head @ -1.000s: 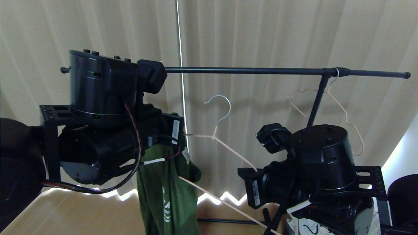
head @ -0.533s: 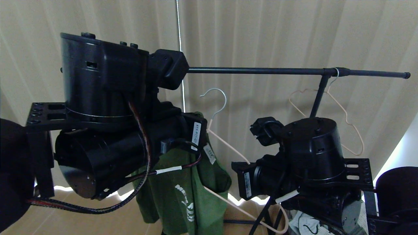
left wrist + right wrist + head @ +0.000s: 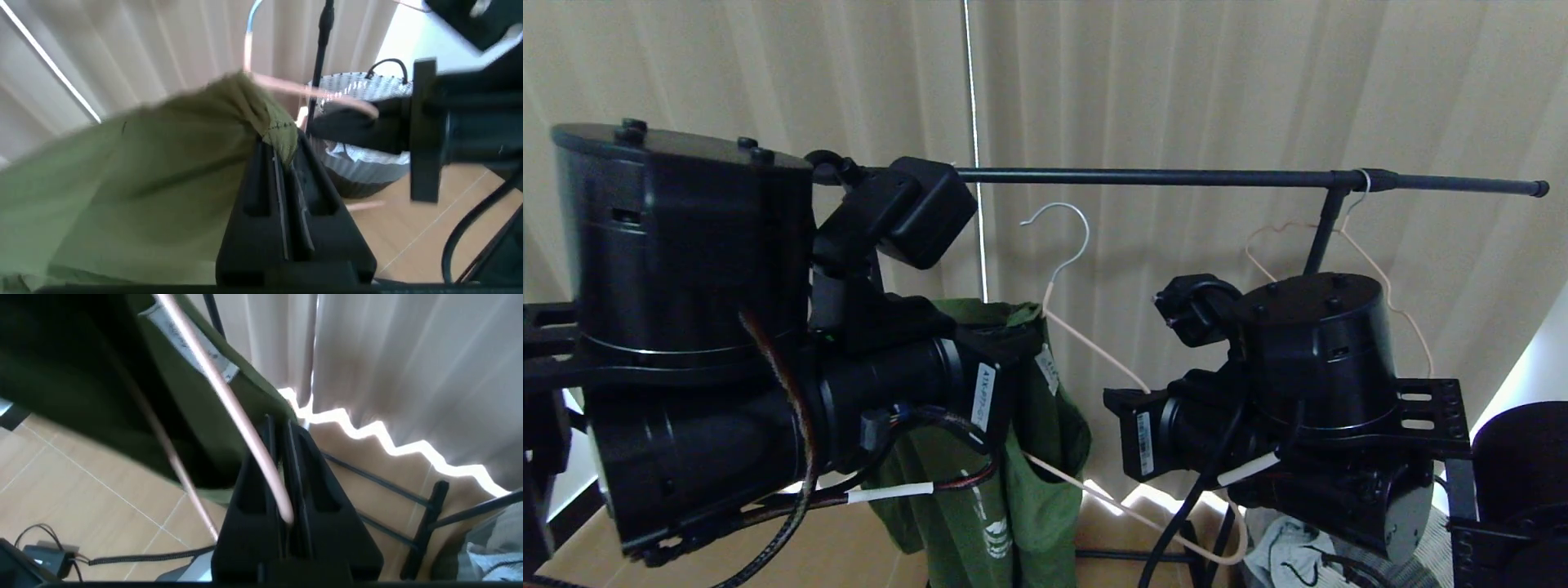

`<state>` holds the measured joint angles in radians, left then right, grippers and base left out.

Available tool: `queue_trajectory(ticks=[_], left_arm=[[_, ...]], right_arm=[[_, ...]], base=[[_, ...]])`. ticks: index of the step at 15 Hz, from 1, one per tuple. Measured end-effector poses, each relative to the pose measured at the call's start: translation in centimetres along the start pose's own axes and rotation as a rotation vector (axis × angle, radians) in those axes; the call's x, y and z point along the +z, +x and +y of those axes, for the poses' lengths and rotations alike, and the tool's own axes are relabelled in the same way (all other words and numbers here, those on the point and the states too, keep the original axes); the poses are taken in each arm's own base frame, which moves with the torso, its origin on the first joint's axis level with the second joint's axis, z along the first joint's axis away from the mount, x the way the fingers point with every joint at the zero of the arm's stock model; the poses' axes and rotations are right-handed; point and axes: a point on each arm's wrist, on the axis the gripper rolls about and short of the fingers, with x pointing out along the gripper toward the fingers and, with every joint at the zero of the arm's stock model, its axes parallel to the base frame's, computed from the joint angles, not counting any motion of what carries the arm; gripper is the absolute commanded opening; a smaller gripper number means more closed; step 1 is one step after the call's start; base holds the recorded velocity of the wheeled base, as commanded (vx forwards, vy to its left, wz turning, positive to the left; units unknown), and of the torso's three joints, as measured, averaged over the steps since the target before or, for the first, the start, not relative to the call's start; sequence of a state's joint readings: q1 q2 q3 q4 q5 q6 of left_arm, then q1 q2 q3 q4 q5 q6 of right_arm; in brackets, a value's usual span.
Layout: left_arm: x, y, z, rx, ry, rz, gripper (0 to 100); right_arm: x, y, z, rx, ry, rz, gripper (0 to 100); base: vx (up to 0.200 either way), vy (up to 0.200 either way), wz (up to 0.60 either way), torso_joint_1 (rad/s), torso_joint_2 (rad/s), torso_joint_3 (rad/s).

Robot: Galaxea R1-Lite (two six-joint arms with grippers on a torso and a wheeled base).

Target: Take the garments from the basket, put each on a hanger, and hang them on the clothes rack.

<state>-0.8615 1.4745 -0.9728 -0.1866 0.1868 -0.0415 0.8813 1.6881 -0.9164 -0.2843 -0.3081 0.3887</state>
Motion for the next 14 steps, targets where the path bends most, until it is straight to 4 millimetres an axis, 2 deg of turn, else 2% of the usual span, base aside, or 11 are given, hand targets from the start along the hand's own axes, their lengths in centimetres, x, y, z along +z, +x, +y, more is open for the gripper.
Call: queue_trajectory(ticks=[3,4,10,14], left_arm=[[-0.3,-0.5,0.2,0.000,-0.001,0.002,0],[-0.4,-0.6,0.2,0.000,-0.001,0.003,100],[-0.5,-1.3,0.3,-0.001,0.034,-0.003,100],[-1.6,-2.4,1.4,0.025,0.109,-0.012,100]], right_arm=[[0.5,-0.6,0.0,0.006,-0.032,-0.020,0],[0.7,-0.8,0.0,0.009,-0.035,-0.028,0],[1.7,-1.8,-0.2,0.026,-0.057,-0.097,0],[2.8,-2.2,-2.1,0.033,-0.081,-0.119,0]], base=[[0.000,0.000,0.00,0.000,0.00,0.000],[0.000,0.000,0.00,0.000,0.00,0.000],[0.000,0.000,0.00,0.000,0.00,0.000],[0.000,0.000,0.00,0.000,0.00,0.000]])
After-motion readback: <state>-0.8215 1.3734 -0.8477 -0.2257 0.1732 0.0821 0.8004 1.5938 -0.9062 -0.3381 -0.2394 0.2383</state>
